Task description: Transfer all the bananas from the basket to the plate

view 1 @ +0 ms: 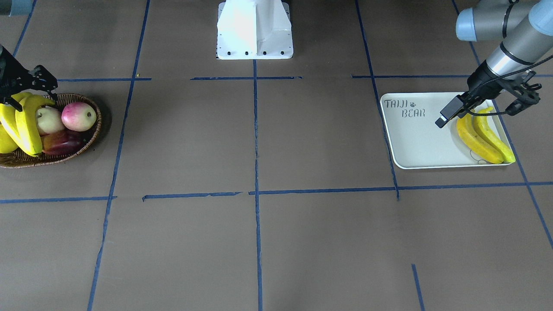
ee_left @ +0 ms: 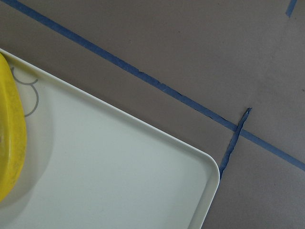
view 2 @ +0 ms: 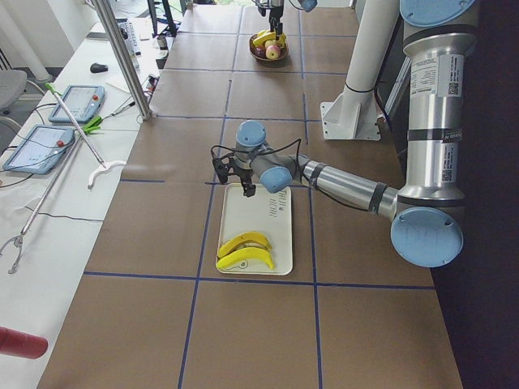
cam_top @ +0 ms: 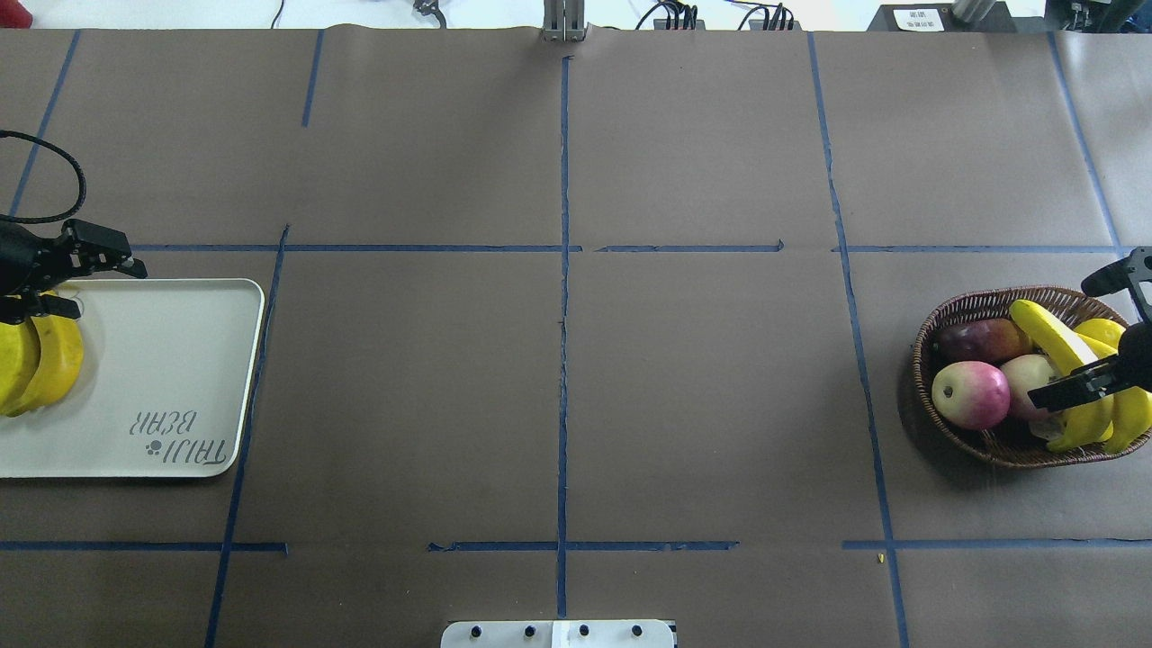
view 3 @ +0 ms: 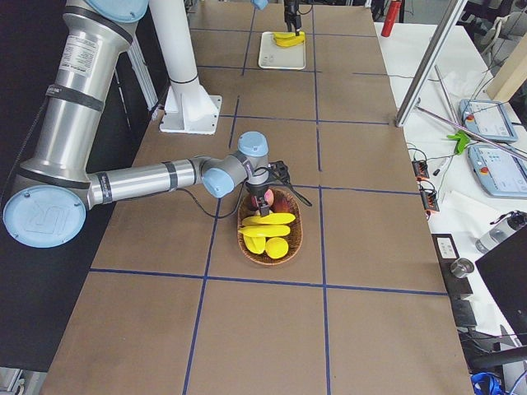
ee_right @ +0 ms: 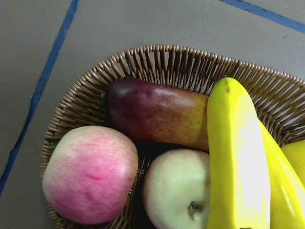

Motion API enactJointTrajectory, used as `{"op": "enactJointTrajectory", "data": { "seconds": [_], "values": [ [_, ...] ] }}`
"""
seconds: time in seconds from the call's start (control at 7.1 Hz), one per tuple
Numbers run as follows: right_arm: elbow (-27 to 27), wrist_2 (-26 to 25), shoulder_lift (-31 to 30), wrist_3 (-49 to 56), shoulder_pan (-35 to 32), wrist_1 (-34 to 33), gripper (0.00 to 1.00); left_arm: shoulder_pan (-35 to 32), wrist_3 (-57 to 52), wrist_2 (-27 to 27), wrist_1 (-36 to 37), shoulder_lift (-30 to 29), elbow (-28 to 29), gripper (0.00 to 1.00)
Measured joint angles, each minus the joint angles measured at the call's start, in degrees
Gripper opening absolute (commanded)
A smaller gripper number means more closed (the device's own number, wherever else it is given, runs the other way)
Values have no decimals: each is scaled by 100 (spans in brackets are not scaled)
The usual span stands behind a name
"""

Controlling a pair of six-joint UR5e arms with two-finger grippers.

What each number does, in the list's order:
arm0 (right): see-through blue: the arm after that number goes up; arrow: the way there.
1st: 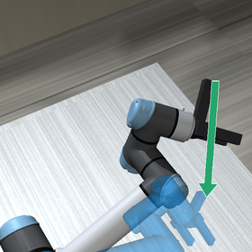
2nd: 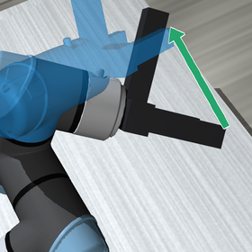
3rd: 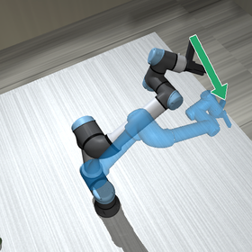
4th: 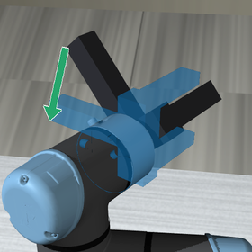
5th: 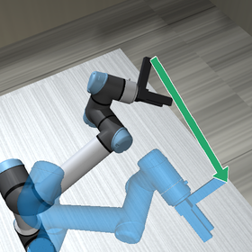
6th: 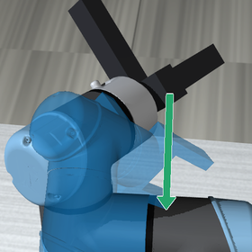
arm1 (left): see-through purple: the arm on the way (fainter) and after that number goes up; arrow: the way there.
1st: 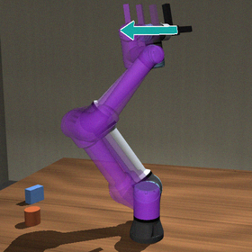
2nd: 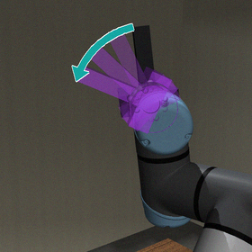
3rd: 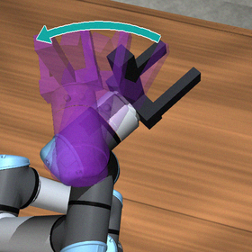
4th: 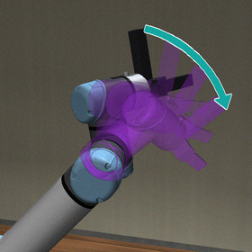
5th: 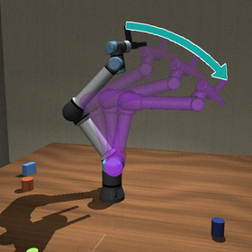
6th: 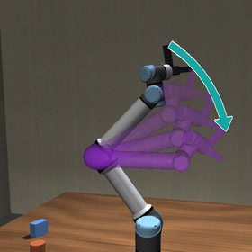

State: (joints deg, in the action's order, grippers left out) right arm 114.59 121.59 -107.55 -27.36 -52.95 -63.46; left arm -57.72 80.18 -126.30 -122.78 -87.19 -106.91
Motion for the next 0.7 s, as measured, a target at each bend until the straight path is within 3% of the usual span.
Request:
{"op": "enactJointTrajectory", "data": {
  "seconds": [0.42,0.7],
  "values": [
    [-63,82,-12,8,-237,3,91,23,12,6,0,1,-1,100],
    [-192,54,13,7,-241,17,84,31,10,8,0,1,0,100]
  ]
}}
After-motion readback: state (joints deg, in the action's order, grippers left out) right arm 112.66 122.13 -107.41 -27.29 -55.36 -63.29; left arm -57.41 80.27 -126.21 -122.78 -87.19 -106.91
